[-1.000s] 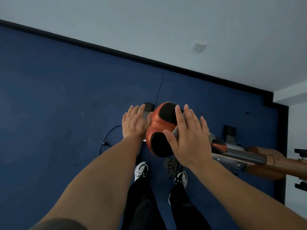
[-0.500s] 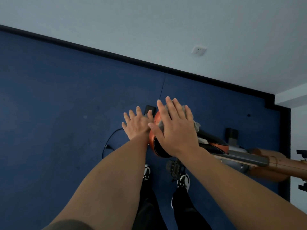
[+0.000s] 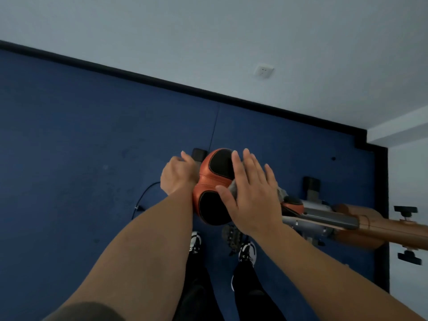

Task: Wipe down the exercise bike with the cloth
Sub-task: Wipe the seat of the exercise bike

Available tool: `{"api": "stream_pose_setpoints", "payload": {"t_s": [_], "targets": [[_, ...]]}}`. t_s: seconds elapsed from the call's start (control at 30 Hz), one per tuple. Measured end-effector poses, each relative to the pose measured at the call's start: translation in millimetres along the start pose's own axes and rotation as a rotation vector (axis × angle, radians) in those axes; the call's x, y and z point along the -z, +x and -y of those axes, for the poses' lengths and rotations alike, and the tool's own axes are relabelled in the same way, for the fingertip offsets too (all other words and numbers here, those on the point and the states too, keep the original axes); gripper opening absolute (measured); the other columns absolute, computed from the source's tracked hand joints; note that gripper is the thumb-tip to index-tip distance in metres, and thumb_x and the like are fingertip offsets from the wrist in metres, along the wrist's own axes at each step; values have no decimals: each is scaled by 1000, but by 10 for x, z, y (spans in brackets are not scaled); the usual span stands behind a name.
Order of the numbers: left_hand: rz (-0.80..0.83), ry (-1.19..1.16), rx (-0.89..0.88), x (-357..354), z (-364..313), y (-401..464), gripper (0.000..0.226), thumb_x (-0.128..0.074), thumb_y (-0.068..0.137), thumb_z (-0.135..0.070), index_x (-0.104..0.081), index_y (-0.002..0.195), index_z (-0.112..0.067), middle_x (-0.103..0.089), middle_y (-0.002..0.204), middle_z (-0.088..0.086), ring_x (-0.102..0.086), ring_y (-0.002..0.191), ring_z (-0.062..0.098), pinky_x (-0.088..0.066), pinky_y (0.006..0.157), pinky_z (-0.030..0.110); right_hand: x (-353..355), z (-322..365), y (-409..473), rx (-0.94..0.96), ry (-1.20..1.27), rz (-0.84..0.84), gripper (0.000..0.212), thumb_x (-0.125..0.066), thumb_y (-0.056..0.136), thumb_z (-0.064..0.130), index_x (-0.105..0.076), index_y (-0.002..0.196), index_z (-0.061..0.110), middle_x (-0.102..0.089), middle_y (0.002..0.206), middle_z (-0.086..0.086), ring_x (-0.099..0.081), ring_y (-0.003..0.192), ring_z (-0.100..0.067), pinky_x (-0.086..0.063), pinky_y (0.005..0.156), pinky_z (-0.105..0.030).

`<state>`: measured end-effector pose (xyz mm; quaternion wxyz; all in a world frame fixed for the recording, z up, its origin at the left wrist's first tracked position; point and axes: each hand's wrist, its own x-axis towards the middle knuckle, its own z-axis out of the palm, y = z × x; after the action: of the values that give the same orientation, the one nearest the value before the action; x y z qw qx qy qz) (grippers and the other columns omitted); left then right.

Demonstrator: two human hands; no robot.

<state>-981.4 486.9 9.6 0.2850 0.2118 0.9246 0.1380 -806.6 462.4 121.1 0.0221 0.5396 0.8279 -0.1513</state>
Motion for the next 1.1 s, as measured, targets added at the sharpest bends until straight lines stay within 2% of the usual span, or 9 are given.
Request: {"api": "stream_pose_setpoints", "payload": {"t_s": [0.27,0.37,0.53,0.73,0.8,0.87,0.97,1.03,1.1], "targets": [[-11,-33,16,-42,19,10,47,-36,91,-55,-61,65,-25,-63,59,-6,-59,53,15,-54,59,37,-39,554,435,122,-14,40,71,-25,99,61,-26,157,22,-24,165,-10,-12,154,-28,-5,122,-57],[-17,-70,24,-16,8,3,53,-27,91,-57,-62,70,-23,-63,64,-4,-61,61,18,-52,63,37,-26,470,422,108,-28,41,70,-27,98,61,-26,157,22,-24,165,-6,-13,154,-25,-8,122,-55],[-33,-55,-14,7,-10,-11,52,-26,96,-52,-62,78,-20,-57,71,-4,-55,71,19,-41,65,36,43,117,188,8,-4,15,71,-28,98,62,-23,158,24,-29,163,-10,-30,148,-27,-30,117,-49],[-42,-58,-26,-15,16,-2,54,-24,95,-56,-64,84,-22,-62,77,-3,-58,76,21,-46,69,38,72,219,395,78,10,20,73,-23,97,64,-31,155,20,-38,158,-12,-34,146,-28,-32,117,-47],[-32,-50,-18,-14,37,8,52,-24,94,-57,-62,85,-23,-62,76,-4,-58,72,19,-46,66,37,90,360,596,141,-63,73,69,-24,98,64,-48,145,20,-52,146,-9,-45,136,-27,-37,111,-47],[-6,-56,-12,-3,52,7,47,-27,93,-56,-60,87,-23,-62,77,-4,-58,72,19,-45,64,37,166,506,804,151,-142,170,61,-25,99,62,-67,115,21,-67,116,-4,-58,109,-25,-43,91,-45],[6,-84,-9,20,50,14,44,-30,95,-56,-58,90,-23,-59,77,-3,-58,77,22,-45,68,38,245,693,1020,143,-283,346,53,-23,102,55,-50,73,20,-53,75,-1,-51,77,-22,-36,71,-40],[24,-100,9,30,42,12,42,-31,97,-57,-56,91,-24,-54,74,-4,-56,79,22,-45,71,38,263,782,1056,218,-405,405,46,-26,103,47,-58,90,18,-57,81,-1,-53,75,-21,-37,72,-40],[36,-109,28,28,38,18,40,-32,97,-57,-56,93,-25,-56,78,-3,-56,79,23,-46,73,38,269,844,970,352,-521,410,49,-29,102,43,-54,136,19,-67,111,-3,-60,96,-25,-37,83,-43]]}}
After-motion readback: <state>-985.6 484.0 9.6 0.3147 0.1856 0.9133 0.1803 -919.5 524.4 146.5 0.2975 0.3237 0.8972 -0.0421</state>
